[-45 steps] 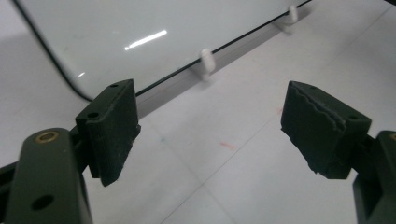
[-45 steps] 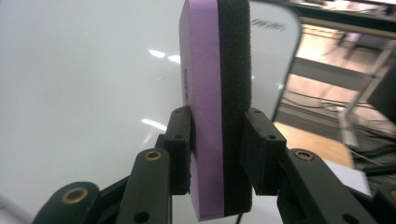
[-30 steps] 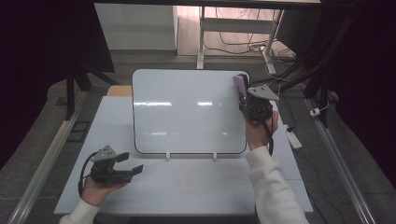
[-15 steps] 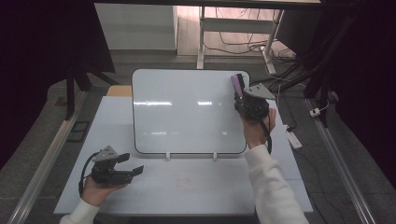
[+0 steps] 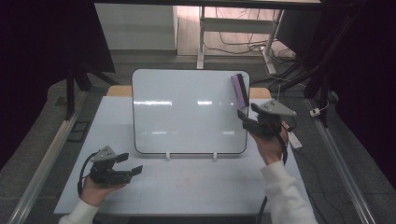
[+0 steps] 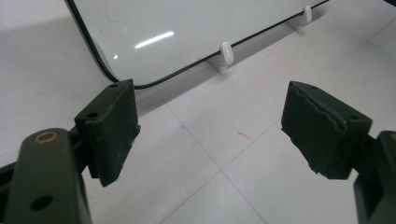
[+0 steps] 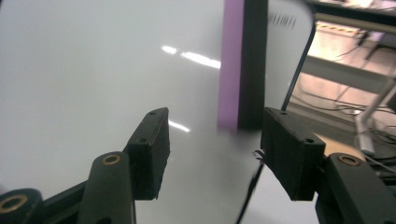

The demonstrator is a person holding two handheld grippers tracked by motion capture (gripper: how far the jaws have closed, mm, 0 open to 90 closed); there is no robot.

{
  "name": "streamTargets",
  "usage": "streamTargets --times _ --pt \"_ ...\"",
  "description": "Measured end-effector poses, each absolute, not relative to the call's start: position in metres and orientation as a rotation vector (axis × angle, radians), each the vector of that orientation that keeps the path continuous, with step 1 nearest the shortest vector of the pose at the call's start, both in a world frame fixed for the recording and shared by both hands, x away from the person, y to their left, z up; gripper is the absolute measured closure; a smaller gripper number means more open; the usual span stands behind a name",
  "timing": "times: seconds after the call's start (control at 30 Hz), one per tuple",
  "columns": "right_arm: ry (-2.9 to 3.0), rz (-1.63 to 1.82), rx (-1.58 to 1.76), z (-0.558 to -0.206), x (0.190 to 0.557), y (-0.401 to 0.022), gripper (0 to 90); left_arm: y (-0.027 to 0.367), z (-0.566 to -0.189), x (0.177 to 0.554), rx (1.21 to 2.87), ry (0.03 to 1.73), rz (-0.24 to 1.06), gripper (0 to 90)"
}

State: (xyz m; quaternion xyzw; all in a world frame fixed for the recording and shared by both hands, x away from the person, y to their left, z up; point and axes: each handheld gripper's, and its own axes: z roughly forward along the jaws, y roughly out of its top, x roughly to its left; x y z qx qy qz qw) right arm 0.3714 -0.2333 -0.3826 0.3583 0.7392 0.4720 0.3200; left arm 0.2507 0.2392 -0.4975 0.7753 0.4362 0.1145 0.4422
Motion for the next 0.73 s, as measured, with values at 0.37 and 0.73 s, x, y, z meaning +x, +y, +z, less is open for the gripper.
streamTargets --times 0.37,0.73 --pt "2.145 1.332 0.902 -0.447 0.329 -0.279 39.5 0.237 -0.498 0.251 1.929 1.069 0.284 19.4" --pt "2.205 1.299 0.845 -0.474 0.322 -0.284 37.9 0.239 -0.497 0.250 1.924 1.066 0.281 19.4"
